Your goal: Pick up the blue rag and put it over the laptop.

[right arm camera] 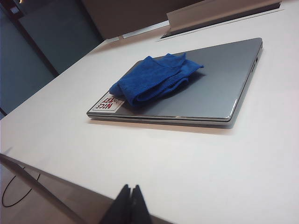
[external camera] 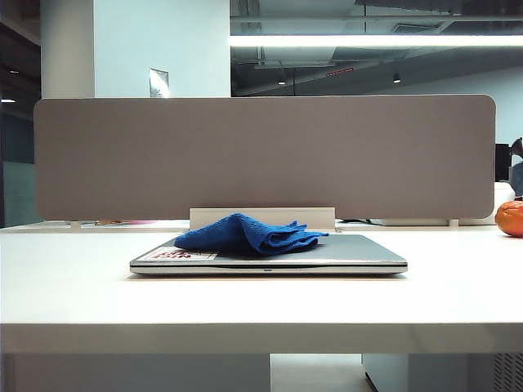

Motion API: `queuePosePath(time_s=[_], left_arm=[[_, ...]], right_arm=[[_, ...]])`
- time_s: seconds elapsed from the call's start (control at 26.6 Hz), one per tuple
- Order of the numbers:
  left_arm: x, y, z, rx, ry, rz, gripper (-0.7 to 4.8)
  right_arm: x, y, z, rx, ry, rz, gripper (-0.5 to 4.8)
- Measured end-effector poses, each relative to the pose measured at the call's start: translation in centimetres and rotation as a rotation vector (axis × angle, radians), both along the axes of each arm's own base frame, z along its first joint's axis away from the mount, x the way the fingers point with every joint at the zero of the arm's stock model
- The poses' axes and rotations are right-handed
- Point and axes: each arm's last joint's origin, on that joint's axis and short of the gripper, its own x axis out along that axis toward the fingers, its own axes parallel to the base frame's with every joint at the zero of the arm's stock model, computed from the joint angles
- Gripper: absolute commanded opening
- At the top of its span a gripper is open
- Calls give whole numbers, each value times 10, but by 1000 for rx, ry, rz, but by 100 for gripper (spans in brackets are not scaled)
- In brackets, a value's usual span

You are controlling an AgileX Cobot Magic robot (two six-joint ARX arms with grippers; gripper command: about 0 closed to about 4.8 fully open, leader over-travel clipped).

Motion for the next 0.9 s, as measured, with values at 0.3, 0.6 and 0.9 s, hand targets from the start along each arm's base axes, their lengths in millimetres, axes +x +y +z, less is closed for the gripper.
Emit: queuePosePath(time_s=[0.3,0.6,0.9], left_arm=[[-3,-2,-2,44,11,-20,-6],[-3,-6,-10,80,92,-64,-6],[-3,-9,-12,87,120,-87,-6]], right_arm=[[0,0,0,0,0,0,-5],[0,0,0,0,0,0,-5],[0,0,0,0,0,0,-5]])
